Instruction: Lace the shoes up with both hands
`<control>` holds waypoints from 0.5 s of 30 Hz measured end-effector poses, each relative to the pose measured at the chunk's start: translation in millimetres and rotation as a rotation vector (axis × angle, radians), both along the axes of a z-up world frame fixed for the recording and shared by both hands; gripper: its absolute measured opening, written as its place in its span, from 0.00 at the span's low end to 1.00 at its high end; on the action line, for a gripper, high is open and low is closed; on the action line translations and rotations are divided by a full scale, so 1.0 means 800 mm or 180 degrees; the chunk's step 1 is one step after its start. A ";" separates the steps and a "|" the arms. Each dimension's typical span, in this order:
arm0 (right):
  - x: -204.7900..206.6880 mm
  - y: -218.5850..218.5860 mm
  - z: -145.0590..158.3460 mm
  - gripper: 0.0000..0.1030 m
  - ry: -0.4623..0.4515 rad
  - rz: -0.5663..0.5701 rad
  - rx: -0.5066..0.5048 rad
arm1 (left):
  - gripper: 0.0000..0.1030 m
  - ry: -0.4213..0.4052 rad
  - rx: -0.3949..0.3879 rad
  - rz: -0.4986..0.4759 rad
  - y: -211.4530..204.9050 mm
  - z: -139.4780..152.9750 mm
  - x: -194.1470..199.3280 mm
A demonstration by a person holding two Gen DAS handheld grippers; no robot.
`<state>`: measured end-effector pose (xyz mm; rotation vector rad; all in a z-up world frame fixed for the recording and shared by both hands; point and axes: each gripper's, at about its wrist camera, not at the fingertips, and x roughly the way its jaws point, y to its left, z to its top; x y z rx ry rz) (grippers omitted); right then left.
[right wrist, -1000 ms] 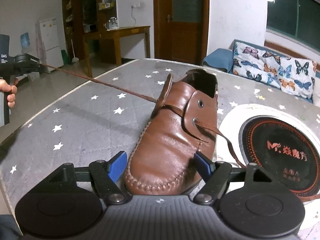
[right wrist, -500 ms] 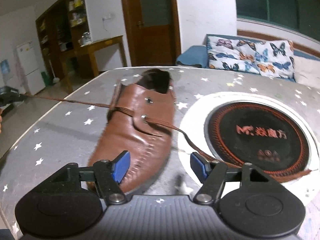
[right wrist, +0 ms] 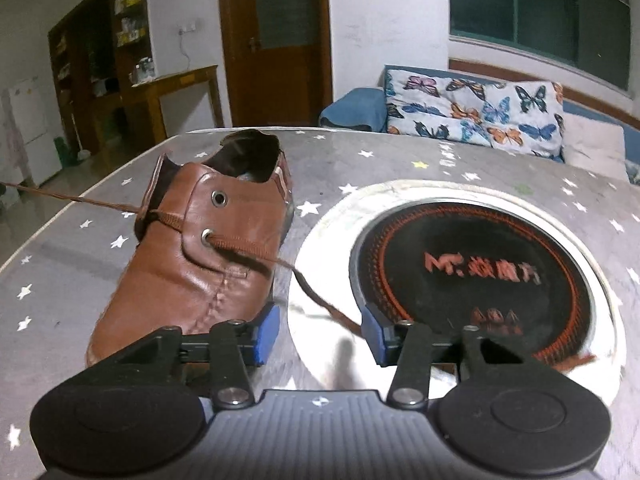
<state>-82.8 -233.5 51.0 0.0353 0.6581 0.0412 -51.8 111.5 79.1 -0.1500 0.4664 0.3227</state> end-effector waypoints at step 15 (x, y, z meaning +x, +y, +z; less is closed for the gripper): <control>-0.001 -0.035 -0.016 0.15 -0.0119 -0.0493 -0.0191 | 0.03 0.0042 -0.0029 0.0018 0.001 -0.002 0.005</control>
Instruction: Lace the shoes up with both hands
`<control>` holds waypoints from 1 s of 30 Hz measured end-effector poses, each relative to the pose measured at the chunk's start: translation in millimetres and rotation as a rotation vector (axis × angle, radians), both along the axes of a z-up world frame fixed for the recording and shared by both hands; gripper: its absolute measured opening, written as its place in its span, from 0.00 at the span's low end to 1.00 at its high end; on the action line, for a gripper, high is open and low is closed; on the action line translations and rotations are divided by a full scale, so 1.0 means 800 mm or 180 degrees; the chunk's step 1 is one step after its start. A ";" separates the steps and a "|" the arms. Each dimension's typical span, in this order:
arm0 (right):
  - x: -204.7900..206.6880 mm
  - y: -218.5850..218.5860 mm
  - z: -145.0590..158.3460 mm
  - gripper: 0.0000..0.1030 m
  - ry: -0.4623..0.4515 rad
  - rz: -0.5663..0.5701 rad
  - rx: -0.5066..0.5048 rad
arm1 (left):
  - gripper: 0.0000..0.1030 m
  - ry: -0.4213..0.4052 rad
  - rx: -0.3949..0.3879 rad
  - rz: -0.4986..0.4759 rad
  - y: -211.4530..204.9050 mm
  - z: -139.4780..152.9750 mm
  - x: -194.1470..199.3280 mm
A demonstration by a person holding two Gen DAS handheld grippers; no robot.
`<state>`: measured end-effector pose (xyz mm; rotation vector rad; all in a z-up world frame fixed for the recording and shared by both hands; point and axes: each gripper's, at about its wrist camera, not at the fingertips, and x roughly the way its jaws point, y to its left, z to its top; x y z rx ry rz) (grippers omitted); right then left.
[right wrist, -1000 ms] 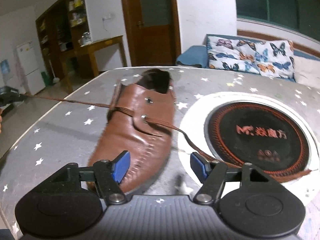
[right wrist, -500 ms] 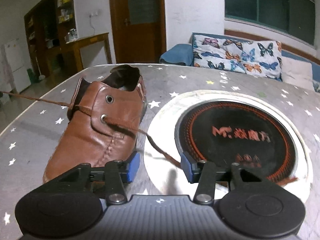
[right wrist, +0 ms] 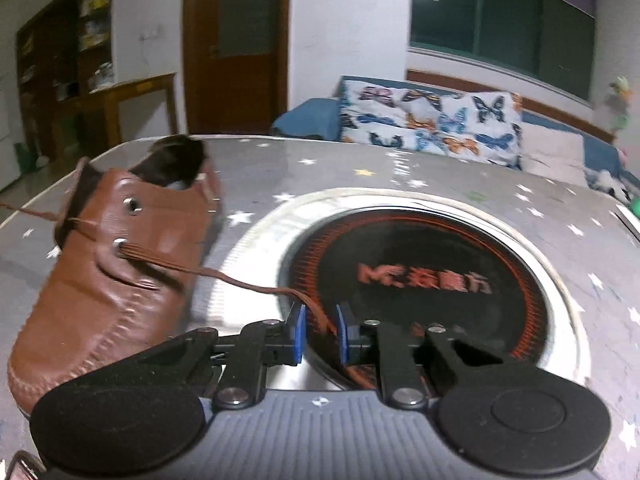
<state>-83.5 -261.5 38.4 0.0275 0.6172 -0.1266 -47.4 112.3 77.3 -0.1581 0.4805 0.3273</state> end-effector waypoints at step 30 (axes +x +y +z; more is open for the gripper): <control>-0.062 0.083 0.047 0.56 -0.0242 0.0969 0.0324 | 0.03 -0.0174 -0.0032 0.0074 0.011 0.015 -0.008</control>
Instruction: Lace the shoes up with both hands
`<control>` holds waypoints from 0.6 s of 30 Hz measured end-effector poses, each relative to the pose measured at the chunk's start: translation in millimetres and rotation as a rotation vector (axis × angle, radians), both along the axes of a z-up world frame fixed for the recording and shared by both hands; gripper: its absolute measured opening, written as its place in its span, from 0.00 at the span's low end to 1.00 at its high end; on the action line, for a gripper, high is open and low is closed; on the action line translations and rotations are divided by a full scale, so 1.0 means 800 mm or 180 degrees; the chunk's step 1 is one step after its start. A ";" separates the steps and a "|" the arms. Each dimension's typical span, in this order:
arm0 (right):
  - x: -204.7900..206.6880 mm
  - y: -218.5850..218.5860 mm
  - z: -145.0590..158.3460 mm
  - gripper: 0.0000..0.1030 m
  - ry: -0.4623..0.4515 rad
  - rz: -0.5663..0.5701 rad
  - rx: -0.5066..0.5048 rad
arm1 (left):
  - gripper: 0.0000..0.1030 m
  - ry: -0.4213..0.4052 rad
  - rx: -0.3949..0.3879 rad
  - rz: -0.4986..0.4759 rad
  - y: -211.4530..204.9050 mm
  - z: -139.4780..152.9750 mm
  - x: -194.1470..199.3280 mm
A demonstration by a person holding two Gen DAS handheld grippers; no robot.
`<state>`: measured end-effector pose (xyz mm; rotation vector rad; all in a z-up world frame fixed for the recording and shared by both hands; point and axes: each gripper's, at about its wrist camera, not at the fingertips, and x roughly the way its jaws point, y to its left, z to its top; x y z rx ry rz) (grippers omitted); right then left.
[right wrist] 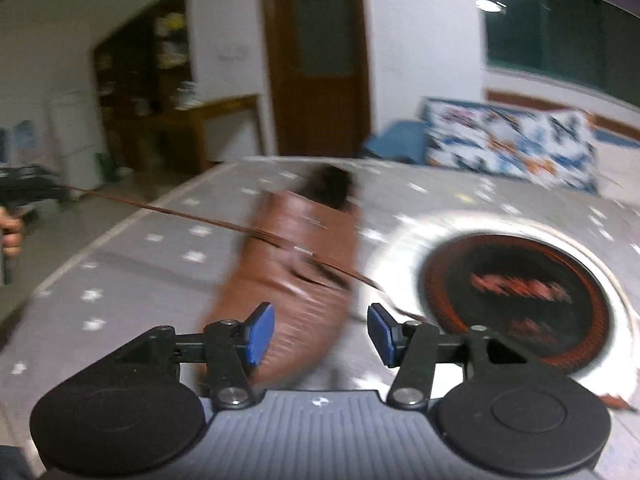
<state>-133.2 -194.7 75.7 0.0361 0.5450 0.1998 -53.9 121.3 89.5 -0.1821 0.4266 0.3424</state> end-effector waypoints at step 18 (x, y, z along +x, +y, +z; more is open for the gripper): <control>0.027 0.074 -0.016 0.62 0.0165 0.0438 -0.0288 | 0.03 -0.0284 -0.0015 -0.0018 0.004 0.011 -0.010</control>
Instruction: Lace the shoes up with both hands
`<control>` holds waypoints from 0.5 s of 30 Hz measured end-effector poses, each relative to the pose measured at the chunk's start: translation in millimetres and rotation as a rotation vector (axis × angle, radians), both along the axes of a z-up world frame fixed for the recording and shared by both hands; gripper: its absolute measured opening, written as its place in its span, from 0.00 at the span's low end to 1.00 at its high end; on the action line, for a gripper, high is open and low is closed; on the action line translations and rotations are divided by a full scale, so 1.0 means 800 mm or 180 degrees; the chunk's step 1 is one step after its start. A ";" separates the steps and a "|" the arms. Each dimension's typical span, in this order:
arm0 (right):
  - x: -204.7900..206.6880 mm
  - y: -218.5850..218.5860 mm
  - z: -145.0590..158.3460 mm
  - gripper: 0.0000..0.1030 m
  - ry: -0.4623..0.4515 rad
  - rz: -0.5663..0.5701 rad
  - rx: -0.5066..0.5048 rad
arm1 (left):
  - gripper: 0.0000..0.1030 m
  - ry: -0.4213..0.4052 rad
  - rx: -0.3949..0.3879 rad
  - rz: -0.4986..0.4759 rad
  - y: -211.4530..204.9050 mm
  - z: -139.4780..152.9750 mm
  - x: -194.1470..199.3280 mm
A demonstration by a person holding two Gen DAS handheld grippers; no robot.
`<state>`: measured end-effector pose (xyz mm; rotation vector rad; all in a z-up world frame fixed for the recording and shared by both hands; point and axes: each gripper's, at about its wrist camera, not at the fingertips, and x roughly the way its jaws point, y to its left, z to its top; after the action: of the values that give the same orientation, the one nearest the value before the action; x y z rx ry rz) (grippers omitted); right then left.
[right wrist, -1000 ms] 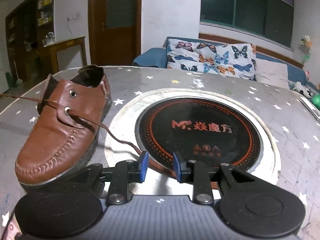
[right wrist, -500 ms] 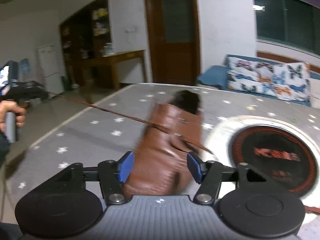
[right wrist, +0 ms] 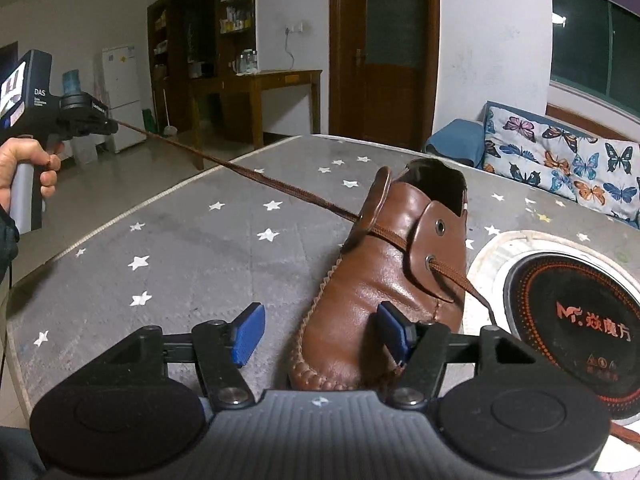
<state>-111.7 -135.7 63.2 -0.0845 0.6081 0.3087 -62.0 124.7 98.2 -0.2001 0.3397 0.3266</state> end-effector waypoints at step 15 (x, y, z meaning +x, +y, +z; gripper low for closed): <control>0.000 0.004 -0.003 0.62 0.0007 -0.0018 -0.0063 | 0.03 0.0024 0.0000 0.0154 0.014 0.002 -0.004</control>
<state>-111.6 -132.7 60.5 -0.1014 0.6136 0.2975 -65.2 135.8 99.9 -0.2075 0.3428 0.3750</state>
